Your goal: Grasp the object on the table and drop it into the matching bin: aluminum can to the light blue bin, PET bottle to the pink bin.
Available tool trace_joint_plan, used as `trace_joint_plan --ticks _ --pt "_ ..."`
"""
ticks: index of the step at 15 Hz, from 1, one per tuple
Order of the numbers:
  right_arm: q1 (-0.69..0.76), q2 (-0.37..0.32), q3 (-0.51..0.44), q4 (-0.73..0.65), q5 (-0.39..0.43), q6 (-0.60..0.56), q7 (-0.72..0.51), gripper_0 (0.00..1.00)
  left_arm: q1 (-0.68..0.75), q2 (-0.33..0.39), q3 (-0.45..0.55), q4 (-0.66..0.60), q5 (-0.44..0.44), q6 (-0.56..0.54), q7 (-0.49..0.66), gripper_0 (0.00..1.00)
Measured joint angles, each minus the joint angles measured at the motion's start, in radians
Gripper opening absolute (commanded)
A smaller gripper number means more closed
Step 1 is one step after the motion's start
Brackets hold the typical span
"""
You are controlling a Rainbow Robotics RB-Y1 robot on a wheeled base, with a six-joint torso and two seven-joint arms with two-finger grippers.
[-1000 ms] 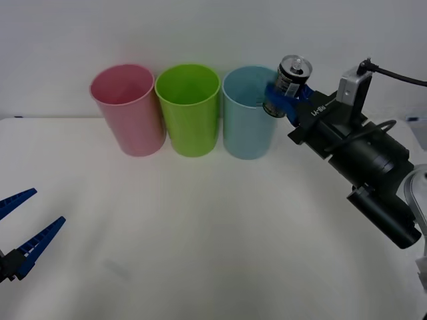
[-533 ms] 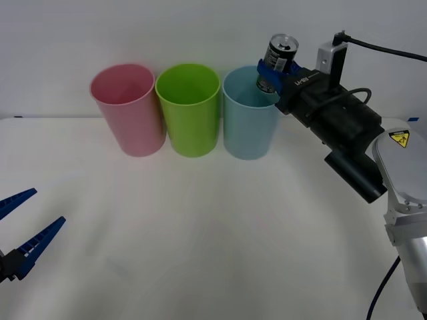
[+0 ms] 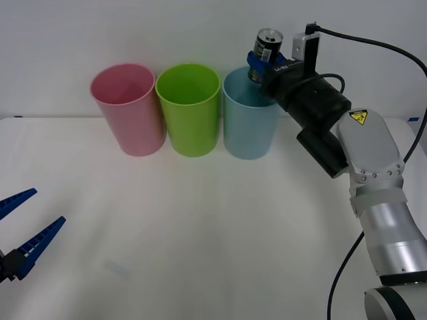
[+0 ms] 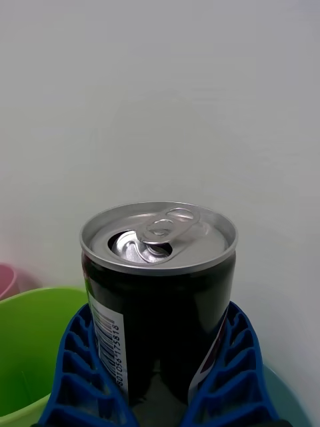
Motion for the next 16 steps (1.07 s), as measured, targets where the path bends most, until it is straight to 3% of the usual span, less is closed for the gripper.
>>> trace_joint_plan --ticks 5,6,7,8,9,16 --pt "-0.02 0.012 -0.001 0.024 0.008 0.014 0.016 0.0 0.0 0.0 0.0 0.0 0.0 0.0 0.0 1.0" --pt "-0.019 0.012 -0.001 0.024 0.009 0.014 0.02 0.05 0.0 0.0 0.0 0.0 0.0 0.0 0.0 1.0" --pt "-0.019 0.013 -0.001 0.024 0.009 0.014 0.024 0.18 0.0 0.0 0.0 0.0 0.0 0.0 0.0 1.0" --pt "-0.019 0.012 -0.002 0.024 0.009 0.015 0.029 0.75 0.0 0.0 0.0 0.0 0.0 0.0 0.0 1.0" --pt "-0.019 0.012 -0.004 0.024 0.009 0.016 0.034 1.0 0.0 0.0 0.0 0.0 0.0 0.0 0.0 1.0" --pt "-0.016 0.012 -0.015 0.02 0.01 0.01 0.066 1.0 0.0 0.0 0.0 0.0 0.0 0.0 0.0 1.0"
